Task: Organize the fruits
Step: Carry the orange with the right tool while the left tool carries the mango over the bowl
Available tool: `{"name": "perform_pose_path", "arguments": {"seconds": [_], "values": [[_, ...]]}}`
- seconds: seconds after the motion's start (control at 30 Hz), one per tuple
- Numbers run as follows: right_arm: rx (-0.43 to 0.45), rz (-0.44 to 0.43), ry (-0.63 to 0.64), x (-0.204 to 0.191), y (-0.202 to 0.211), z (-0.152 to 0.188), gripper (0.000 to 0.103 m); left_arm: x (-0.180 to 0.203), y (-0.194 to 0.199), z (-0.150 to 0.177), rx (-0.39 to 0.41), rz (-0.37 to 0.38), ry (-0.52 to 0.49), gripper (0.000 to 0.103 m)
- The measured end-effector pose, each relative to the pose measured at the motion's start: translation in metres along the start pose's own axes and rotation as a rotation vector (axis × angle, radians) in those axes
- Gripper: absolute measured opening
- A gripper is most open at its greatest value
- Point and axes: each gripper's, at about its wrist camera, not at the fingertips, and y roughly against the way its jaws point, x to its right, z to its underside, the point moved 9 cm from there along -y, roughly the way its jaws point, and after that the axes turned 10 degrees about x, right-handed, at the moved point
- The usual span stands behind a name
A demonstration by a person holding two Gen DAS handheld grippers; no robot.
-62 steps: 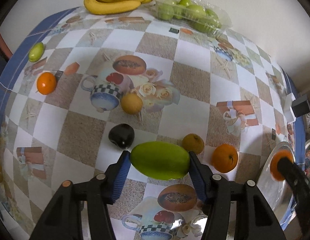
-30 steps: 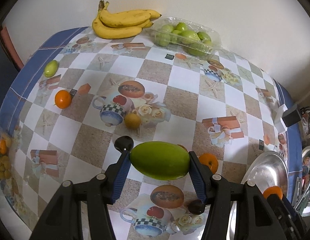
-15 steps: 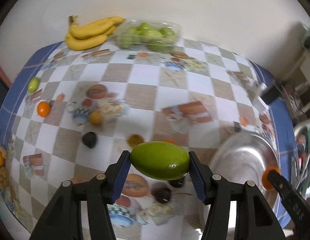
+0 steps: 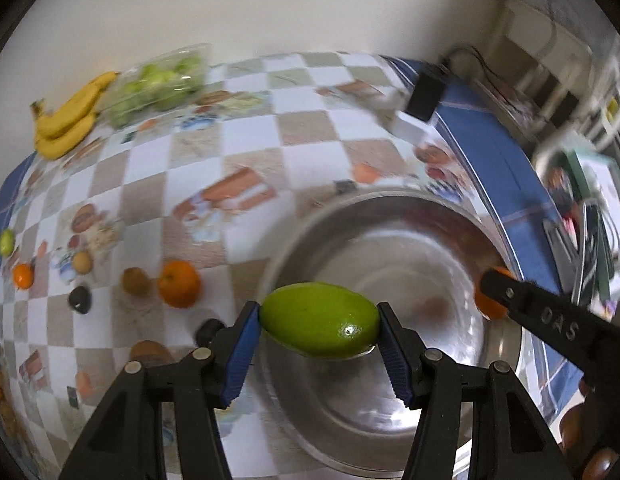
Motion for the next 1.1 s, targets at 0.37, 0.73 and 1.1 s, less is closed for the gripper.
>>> {"name": "perform_pose_path", "arguments": {"seconds": [0.37,0.73,1.1], "values": [[-0.038,0.007,0.027,-0.006,-0.013,0.009,0.04,0.006,-0.025,0.019,-0.075,-0.024,-0.045,0.061],[-0.063,0.023,0.056,-0.009,-0.021,0.016,0.04,0.006,-0.034,0.027,-0.103,-0.033,-0.063,0.061],[-0.077,0.03,0.067,-0.009,-0.025,0.018,0.04,0.01,-0.039,0.028,-0.126,-0.033,-0.075,0.061]]}}
